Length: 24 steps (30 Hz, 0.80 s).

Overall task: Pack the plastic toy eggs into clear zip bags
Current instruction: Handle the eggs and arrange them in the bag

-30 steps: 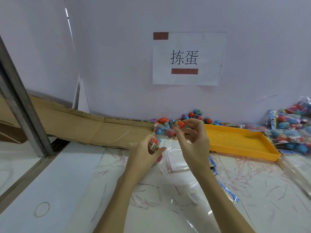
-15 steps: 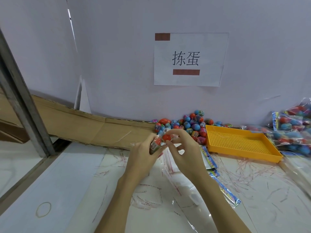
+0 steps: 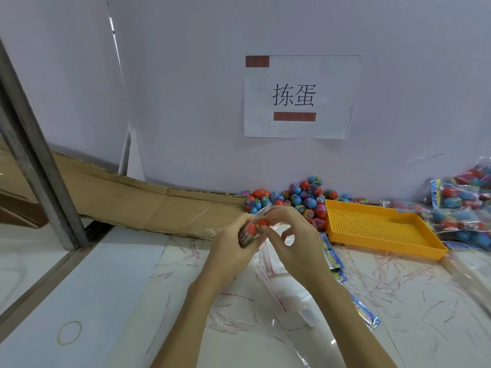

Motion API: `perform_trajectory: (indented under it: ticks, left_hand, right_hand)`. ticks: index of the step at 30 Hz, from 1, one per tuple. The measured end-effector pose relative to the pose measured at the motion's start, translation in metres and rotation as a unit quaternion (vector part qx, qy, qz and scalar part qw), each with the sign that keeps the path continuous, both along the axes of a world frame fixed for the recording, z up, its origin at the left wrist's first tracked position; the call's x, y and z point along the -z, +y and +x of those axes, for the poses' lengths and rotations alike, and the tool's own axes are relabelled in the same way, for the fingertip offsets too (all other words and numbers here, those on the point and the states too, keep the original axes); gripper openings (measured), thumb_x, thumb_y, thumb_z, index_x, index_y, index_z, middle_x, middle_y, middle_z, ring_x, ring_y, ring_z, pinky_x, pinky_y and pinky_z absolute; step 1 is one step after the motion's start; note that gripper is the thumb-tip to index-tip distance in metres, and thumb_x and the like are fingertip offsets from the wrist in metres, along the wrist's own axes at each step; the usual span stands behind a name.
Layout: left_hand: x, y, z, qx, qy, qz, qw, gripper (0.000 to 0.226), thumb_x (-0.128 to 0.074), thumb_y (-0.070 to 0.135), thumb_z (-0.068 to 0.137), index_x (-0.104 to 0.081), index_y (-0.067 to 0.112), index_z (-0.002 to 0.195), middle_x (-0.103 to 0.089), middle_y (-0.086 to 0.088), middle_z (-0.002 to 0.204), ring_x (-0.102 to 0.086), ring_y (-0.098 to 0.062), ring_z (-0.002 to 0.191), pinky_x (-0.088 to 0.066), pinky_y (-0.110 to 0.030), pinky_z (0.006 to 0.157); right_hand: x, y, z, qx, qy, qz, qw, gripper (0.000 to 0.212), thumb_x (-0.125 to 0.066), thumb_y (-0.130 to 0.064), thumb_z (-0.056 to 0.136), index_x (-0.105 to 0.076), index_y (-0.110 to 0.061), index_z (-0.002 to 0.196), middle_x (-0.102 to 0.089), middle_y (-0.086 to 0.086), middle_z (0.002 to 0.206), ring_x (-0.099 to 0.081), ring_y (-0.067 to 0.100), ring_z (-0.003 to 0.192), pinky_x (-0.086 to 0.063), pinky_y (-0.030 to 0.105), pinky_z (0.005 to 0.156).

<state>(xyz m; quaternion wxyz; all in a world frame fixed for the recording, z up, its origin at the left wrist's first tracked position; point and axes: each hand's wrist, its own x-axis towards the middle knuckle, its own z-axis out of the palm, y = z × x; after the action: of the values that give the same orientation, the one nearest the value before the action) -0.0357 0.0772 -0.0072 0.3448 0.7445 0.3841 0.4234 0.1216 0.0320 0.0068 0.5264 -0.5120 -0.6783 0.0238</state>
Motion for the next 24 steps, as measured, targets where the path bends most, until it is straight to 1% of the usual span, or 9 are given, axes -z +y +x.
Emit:
perform_trajectory:
  ticks: [2, 4, 7, 9, 11, 13, 18, 21, 24]
  left_hand:
    - [0.0012, 0.0004, 0.0003, -0.005, 0.004, 0.015, 1.0, 0.042, -0.07, 0.05, 0.085, -0.062, 0.037, 0.124, -0.071, 0.02, 0.095, -0.07, 0.001, 0.091, -0.06, -0.018, 0.078]
    - [0.0026, 0.0011, 0.0004, -0.01, 0.007, 0.031, 0.999, 0.039, -0.074, 0.043, 0.088, -0.063, 0.035, 0.125, -0.071, 0.019, 0.096, -0.069, 0.0, 0.092, -0.06, -0.017, 0.078]
    - [0.004, 0.002, 0.0004, -0.012, 0.019, 0.041, 0.999, 0.037, -0.076, 0.037, 0.091, -0.06, 0.037, 0.124, -0.071, 0.014, 0.1, -0.07, -0.005, 0.095, -0.061, -0.021, 0.082]
    - [0.0038, 0.0014, 0.0004, -0.01, 0.023, 0.041, 0.999, 0.036, -0.077, 0.035, 0.091, -0.062, 0.034, 0.124, -0.071, 0.013, 0.104, -0.07, -0.008, 0.098, -0.061, -0.024, 0.086]
    - [0.0021, 0.0007, -0.0003, -0.006, 0.01, 0.038, 0.999, 0.035, -0.077, 0.036, 0.091, -0.064, 0.03, 0.123, -0.071, 0.015, 0.1, -0.071, -0.008, 0.094, -0.062, -0.027, 0.083]
    - [-0.0007, -0.0013, -0.0016, -0.005, -0.01, 0.031, 0.999, 0.037, -0.076, 0.042, 0.088, -0.066, 0.03, 0.121, -0.071, 0.016, 0.097, -0.072, -0.007, 0.09, -0.063, -0.03, 0.078]
    - [-0.0038, -0.0026, -0.0045, -0.02, -0.026, 0.031, 0.999, 0.043, -0.071, 0.049, 0.081, -0.069, 0.028, 0.118, -0.072, 0.015, 0.1, -0.07, -0.003, 0.093, -0.063, -0.031, 0.079]
    - [-0.0021, -0.0023, -0.0036, -0.019, -0.036, 0.019, 0.999, 0.032, -0.078, 0.039, 0.086, -0.067, 0.031, 0.115, -0.072, 0.017, 0.094, -0.072, -0.008, 0.086, -0.063, -0.031, 0.074]
    - [-0.0034, -0.0023, -0.0013, -0.022, -0.067, -0.011, 0.997, 0.044, -0.08, 0.042, 0.082, -0.062, 0.035, 0.121, -0.071, 0.021, 0.098, -0.073, -0.008, 0.085, -0.061, -0.024, 0.07]
  right_hand:
    - [-0.0012, 0.0004, -0.0015, -0.001, -0.013, 0.015, 1.0, 0.025, -0.076, -0.009, 0.089, -0.068, -0.028, 0.102, -0.056, -0.033, 0.106, -0.06, -0.003, 0.094, -0.049, 0.008, 0.063]
    - [-0.0006, 0.0017, -0.0007, 0.001, -0.019, 0.025, 1.0, 0.028, -0.077, -0.006, 0.088, -0.069, -0.028, 0.103, -0.057, -0.032, 0.104, -0.06, -0.001, 0.094, -0.049, 0.008, 0.064]
    - [0.003, 0.0023, -0.0003, 0.002, -0.036, 0.021, 0.999, 0.03, -0.074, -0.002, 0.089, -0.072, -0.026, 0.107, -0.059, -0.026, 0.106, -0.06, -0.002, 0.095, -0.049, 0.008, 0.066]
    - [0.0061, 0.0023, -0.0007, 0.002, -0.052, 0.022, 0.998, 0.027, -0.068, -0.002, 0.094, -0.074, -0.023, 0.11, -0.062, -0.02, 0.111, -0.058, -0.006, 0.101, -0.047, 0.006, 0.074]
    - [0.0082, 0.0025, -0.0007, 0.011, -0.06, 0.023, 0.998, 0.026, -0.061, -0.002, 0.098, -0.074, -0.019, 0.112, -0.063, -0.013, 0.116, -0.055, -0.004, 0.107, -0.046, 0.007, 0.081]
    - [0.0083, 0.0023, -0.0004, 0.02, -0.07, 0.02, 0.997, 0.027, -0.058, 0.0, 0.098, -0.073, -0.016, 0.115, -0.061, -0.008, 0.117, -0.055, 0.0, 0.107, -0.045, 0.009, 0.082]
    - [0.0069, 0.0007, -0.0023, 0.014, -0.102, -0.007, 0.995, 0.027, -0.062, -0.01, 0.097, -0.072, -0.017, 0.122, -0.056, -0.009, 0.121, -0.052, 0.0, 0.109, -0.046, 0.009, 0.084]
    - [0.0064, 0.002, -0.0039, 0.038, -0.103, -0.001, 0.994, 0.022, -0.066, -0.011, 0.096, -0.074, -0.017, 0.116, -0.056, -0.007, 0.121, -0.049, -0.004, 0.105, -0.042, 0.004, 0.088]
    - [0.0059, 0.0018, -0.0034, 0.057, -0.103, -0.007, 0.993, 0.021, -0.07, -0.013, 0.094, -0.073, -0.016, 0.115, -0.054, -0.003, 0.127, -0.043, -0.005, 0.112, -0.038, 0.001, 0.092]
